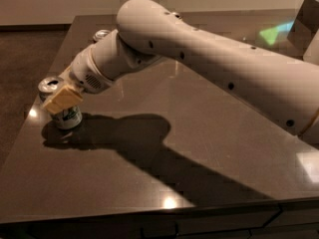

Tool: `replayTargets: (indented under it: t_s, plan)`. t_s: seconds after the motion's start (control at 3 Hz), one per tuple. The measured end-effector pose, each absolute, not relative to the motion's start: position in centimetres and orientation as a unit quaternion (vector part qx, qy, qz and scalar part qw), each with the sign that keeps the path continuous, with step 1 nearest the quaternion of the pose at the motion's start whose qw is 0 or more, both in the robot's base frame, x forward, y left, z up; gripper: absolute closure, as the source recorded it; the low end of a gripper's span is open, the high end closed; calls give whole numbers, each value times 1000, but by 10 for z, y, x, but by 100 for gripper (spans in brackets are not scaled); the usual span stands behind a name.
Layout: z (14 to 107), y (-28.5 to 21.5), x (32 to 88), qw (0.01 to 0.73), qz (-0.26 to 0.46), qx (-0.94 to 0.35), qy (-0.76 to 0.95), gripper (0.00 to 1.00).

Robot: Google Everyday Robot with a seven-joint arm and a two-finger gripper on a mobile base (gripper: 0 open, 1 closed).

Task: Knock 7up can over

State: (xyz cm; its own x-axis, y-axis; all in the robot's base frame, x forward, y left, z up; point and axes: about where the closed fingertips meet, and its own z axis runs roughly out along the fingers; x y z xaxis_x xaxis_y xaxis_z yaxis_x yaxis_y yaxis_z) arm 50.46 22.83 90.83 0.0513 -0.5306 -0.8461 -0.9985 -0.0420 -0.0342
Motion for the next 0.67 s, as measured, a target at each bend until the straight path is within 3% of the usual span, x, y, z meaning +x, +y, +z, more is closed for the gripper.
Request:
replayTargets:
  t_s: [0.33,0.67]
  plan:
    - [916,218,510,347,338,-629,609,74]
    - [935,174,531,334,313,-622,635,100]
